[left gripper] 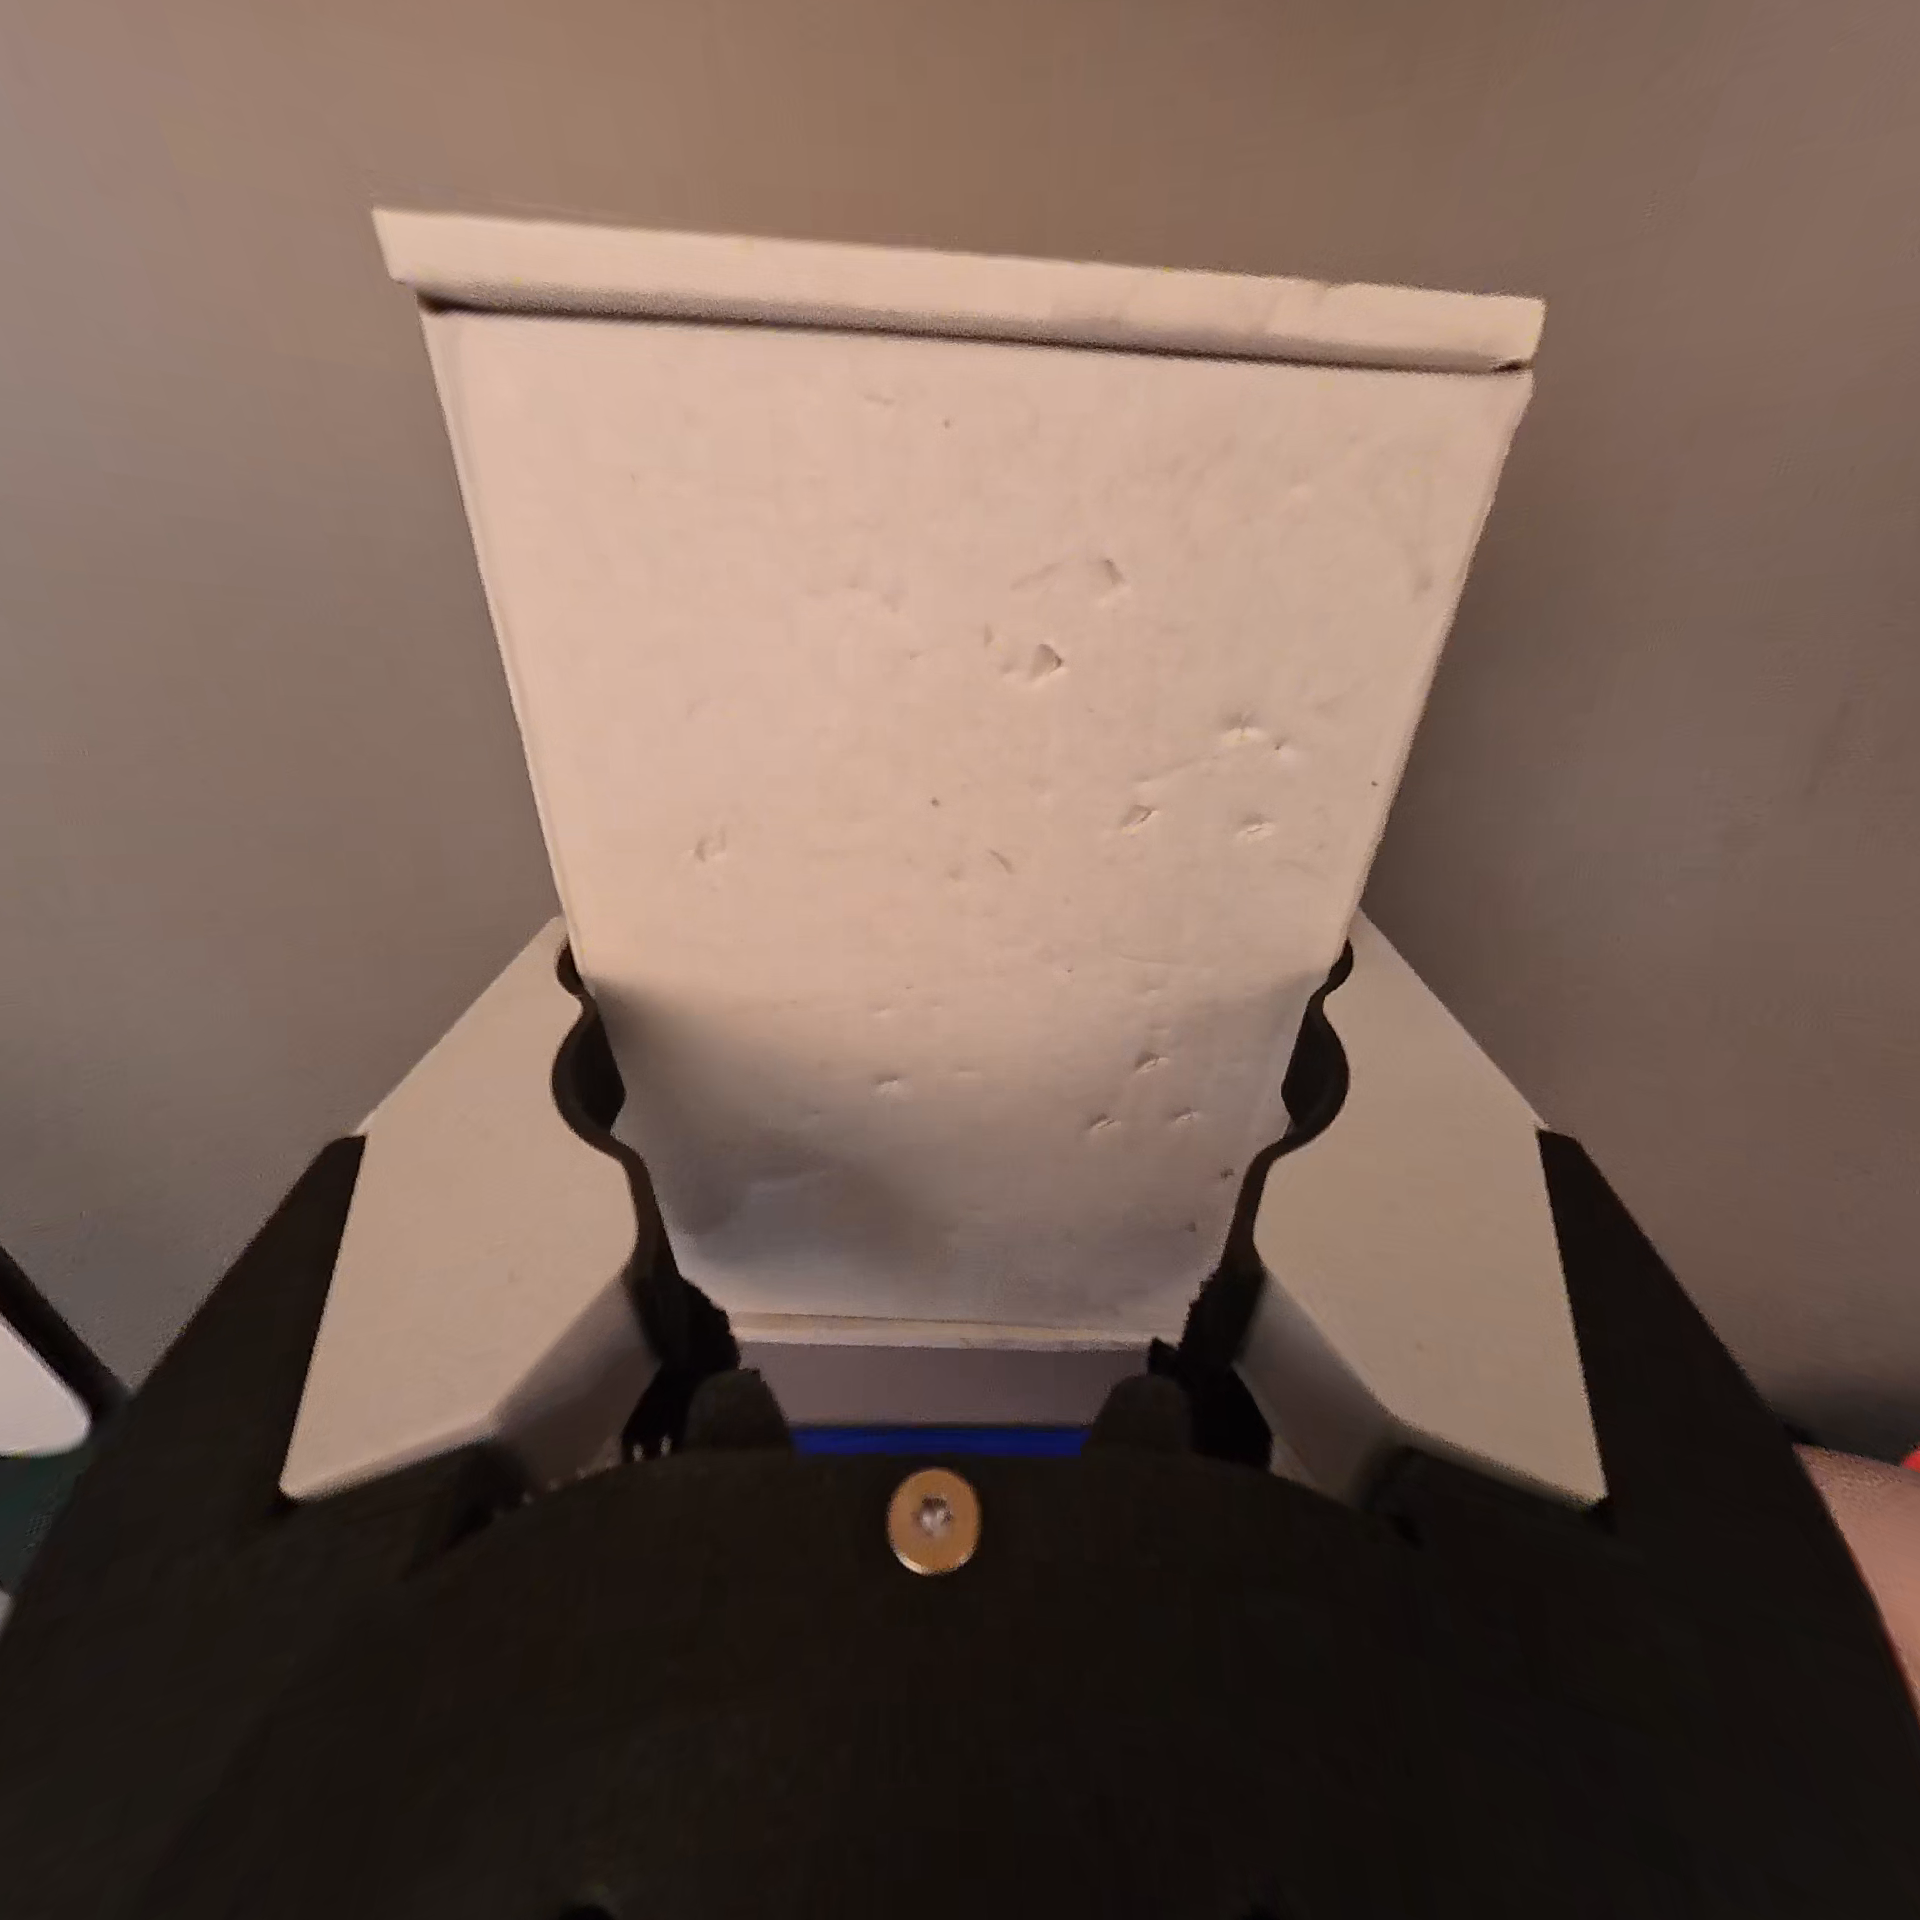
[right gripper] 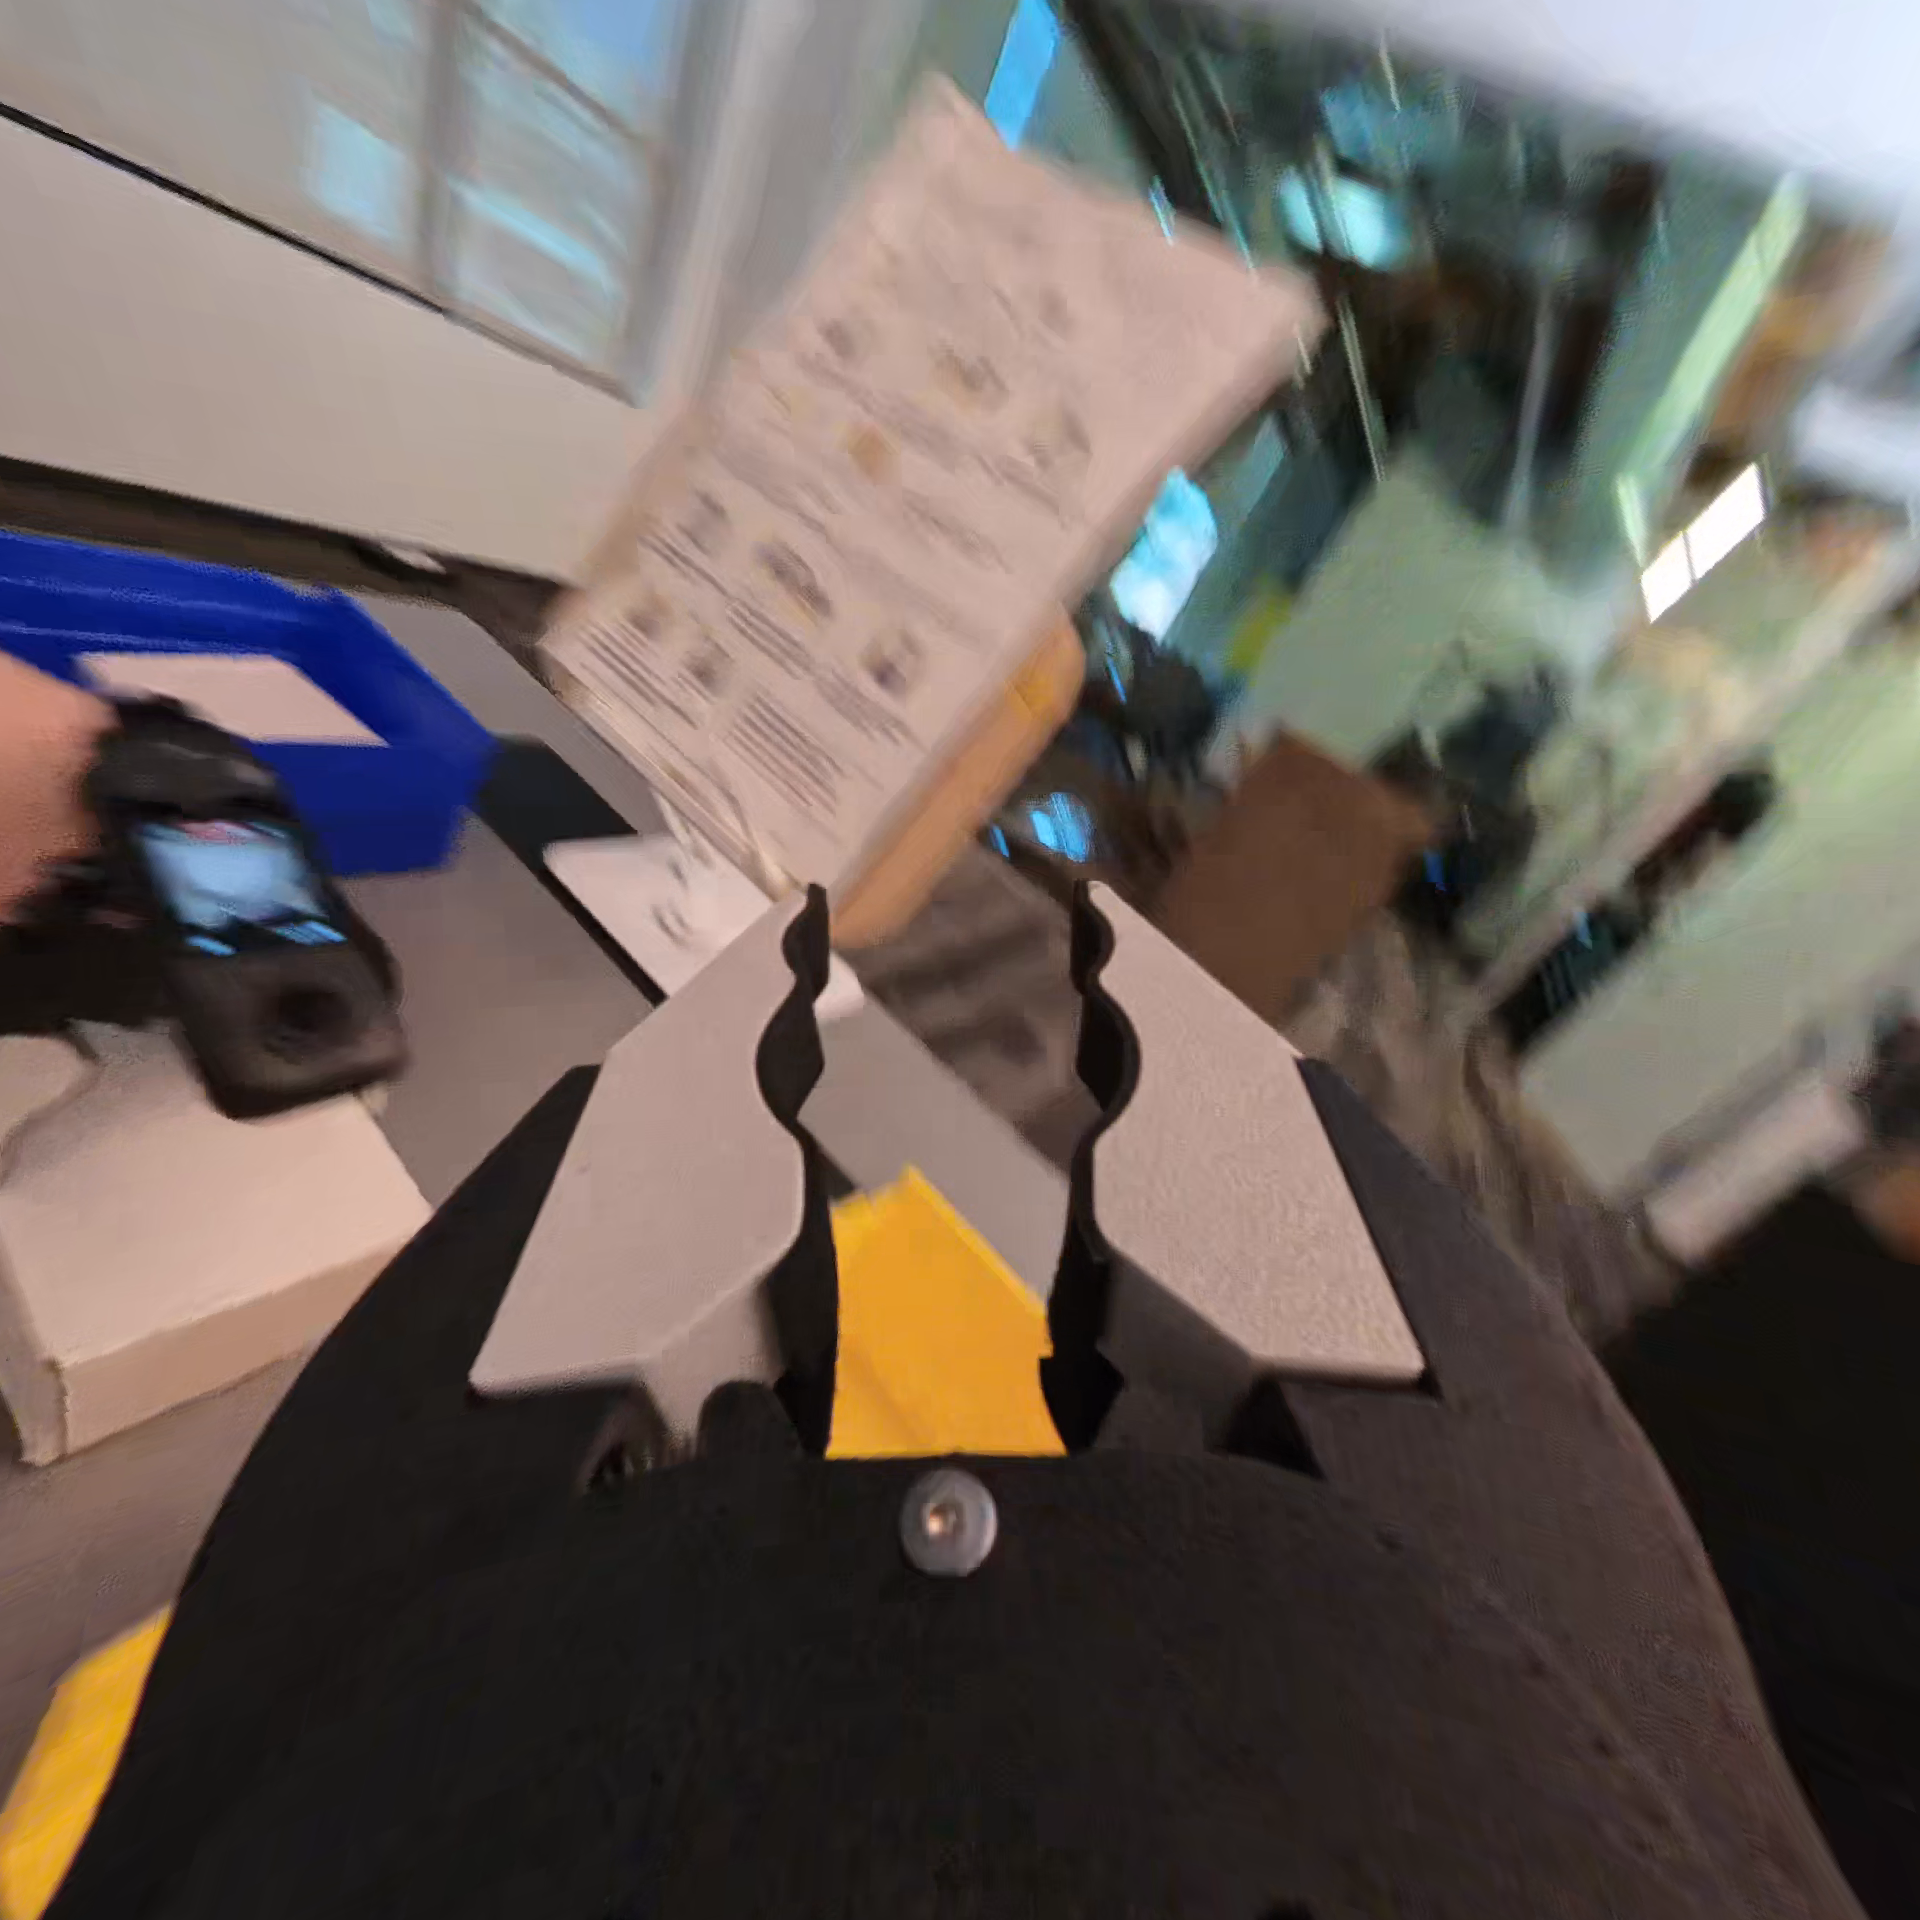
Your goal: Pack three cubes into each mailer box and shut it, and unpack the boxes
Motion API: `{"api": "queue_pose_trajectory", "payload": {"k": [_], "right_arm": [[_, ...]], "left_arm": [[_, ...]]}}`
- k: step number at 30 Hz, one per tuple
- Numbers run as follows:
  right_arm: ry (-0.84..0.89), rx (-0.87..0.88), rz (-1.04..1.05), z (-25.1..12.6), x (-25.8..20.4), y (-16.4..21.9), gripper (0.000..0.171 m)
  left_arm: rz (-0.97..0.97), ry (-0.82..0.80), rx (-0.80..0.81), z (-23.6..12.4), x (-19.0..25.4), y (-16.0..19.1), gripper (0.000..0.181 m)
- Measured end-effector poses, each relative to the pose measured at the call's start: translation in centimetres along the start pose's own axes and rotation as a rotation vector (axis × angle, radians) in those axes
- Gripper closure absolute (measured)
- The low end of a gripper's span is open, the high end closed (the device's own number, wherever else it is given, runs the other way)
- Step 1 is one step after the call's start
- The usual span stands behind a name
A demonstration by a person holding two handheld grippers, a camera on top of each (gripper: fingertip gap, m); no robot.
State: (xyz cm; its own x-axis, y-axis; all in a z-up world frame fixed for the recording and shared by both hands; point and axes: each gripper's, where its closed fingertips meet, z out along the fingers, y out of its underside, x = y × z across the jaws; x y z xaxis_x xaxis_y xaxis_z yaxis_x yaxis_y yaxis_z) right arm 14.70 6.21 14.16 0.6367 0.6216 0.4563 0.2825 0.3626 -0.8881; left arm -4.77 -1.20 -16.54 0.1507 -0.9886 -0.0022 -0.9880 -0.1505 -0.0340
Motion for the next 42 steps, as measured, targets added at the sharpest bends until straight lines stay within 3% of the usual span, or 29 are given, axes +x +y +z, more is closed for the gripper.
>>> {"api": "queue_pose_trajectory", "payload": {"k": [1, 2, 6, 9, 11, 15, 18, 25, 28, 30, 36, 42], "right_arm": [[-0.072, 0.088, -0.045, 0.7, -2.5, -2.0, 0.114], [-0.185, 0.141, -0.075, 1.2, -5.5, -3.4, 0.102], [-0.662, 0.133, -0.165, 0.5, -17.4, -5.1, 0.105], [-1.055, 0.055, -0.273, -3.5, -25.9, -4.4, 0.111], [-1.239, -0.047, -0.349, -5.8, -30.4, -3.2, 0.103], [-1.171, -0.387, -0.620, -4.1, -34.1, 2.2, 0.096], [-1.186, -0.598, -0.591, -3.8, -35.7, 4.8, 0.095], [-1.015, -0.641, -0.572, 0.6, -34.0, 6.6, 0.075], [-1.032, -0.734, -0.502, 0.5, -33.7, 8.2, 0.049], [-1.010, -0.766, -0.511, 0.9, -33.4, 9.1, 0.045], [-1.017, -0.772, -0.506, 2.2, -34.2, 10.7, 0.050], [-0.899, -0.781, -0.538, 5.1, -33.5, 12.2, 0.090]], "left_arm": [[-0.013, -0.001, -0.022, 0.0, 0.0, 0.6, 0.050], [-0.028, -0.001, -0.032, -0.1, 0.2, 1.0, 0.050], [-0.011, 0.008, -0.068, -0.1, 1.2, 2.3, 0.050], [0.007, 0.032, -0.051, -0.3, 1.5, 3.0, 0.050], [-0.013, 0.071, -0.022, -0.5, 1.5, 3.2, 0.050], [-0.036, 0.146, -0.007, -0.9, 2.0, 4.3, 0.050], [-0.077, 0.204, -0.009, -1.2, 2.7, 4.8, 0.050], [-0.140, 0.309, 0.045, -1.8, 3.3, 4.6, 0.050], [-0.167, 0.423, 0.070, -2.4, 4.7, 4.3, 0.050], [-0.179, 0.472, 0.075, -2.6, 5.1, 4.2, 0.050], [-0.227, 0.542, 0.117, -2.9, 5.1, 4.0, 0.050], [-0.285, 0.614, 0.130, -3.3, 5.2, 3.8, 0.050]]}}
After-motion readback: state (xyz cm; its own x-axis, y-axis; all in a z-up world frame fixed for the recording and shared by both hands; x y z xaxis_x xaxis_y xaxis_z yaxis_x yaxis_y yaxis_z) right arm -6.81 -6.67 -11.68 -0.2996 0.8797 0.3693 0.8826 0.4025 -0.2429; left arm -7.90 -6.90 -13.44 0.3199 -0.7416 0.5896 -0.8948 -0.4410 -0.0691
